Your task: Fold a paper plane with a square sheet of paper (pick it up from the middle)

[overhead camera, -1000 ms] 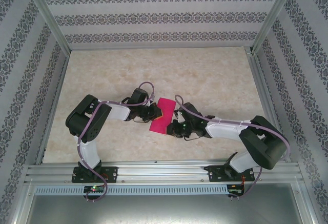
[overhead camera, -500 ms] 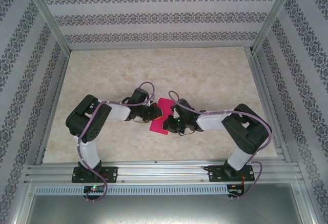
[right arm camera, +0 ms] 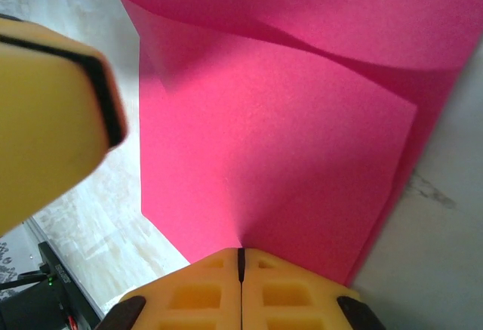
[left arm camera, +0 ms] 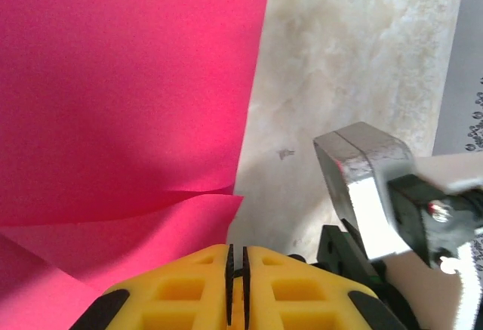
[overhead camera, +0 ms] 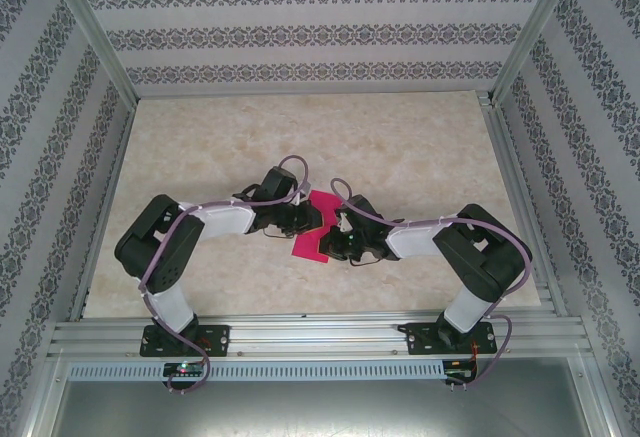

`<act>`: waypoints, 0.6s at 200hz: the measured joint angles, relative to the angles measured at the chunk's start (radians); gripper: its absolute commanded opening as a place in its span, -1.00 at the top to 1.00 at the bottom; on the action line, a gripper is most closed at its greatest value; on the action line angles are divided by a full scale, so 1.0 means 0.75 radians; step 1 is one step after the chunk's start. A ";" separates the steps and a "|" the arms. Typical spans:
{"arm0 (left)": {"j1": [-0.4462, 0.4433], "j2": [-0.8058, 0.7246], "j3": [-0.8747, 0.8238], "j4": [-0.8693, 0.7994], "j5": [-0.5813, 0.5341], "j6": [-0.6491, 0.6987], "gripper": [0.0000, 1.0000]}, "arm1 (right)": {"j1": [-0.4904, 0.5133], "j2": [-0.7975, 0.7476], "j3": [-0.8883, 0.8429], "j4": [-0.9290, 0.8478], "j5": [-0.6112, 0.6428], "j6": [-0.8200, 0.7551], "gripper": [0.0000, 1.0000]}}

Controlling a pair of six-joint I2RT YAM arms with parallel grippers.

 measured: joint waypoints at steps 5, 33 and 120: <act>-0.001 0.001 -0.001 -0.001 -0.002 -0.001 0.75 | -0.001 0.000 0.000 0.000 -0.001 0.000 0.86; -0.006 0.040 -0.003 0.002 -0.017 -0.010 0.81 | -0.001 0.000 0.000 0.000 -0.002 -0.001 0.86; 0.020 0.126 -0.010 0.033 -0.024 -0.014 0.87 | -0.001 0.003 0.016 -0.037 -0.003 -0.055 0.98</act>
